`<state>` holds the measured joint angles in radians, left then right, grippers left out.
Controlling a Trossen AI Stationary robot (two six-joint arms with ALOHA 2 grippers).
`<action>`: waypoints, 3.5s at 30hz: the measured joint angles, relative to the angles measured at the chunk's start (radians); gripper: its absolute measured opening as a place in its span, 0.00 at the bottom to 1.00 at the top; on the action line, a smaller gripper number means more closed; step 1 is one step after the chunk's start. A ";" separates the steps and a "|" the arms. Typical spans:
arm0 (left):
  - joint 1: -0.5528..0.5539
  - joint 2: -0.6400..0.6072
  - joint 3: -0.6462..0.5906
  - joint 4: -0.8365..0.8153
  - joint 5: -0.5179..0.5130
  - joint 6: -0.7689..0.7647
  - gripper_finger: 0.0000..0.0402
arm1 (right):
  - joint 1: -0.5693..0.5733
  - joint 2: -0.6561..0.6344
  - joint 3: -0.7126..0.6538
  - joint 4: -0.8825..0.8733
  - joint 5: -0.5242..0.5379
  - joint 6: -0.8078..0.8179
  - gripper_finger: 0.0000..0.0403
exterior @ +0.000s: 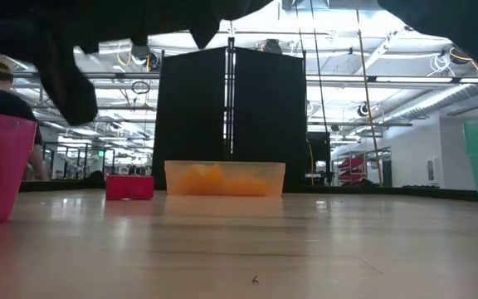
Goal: Sort blocks
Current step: Put the red 2 stud game piece into the pink bin
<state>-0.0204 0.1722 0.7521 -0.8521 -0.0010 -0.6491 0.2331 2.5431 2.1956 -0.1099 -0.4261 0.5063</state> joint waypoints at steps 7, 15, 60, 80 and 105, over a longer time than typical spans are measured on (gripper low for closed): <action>0.000 0.000 0.000 -0.004 0.003 0.000 0.01 | 0.004 0.008 0.021 0.009 0.008 -0.051 0.11; 0.000 0.000 0.000 -0.004 0.005 0.001 0.01 | -0.011 0.002 0.160 -0.154 0.057 -0.151 0.38; 0.000 0.000 0.000 -0.024 -0.060 0.055 0.01 | -0.325 0.096 0.153 -0.522 0.298 -0.807 0.78; 0.000 0.000 0.000 -0.025 -0.060 0.052 0.01 | -0.306 0.071 0.157 -0.575 0.390 -0.566 0.37; 0.000 0.000 0.000 -0.025 -0.062 0.053 0.01 | -0.033 0.062 0.161 0.002 0.131 -0.620 0.37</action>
<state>-0.0202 0.1722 0.7525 -0.8776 -0.0629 -0.5957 0.1998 2.6046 2.3569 -0.1080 -0.2953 -0.1134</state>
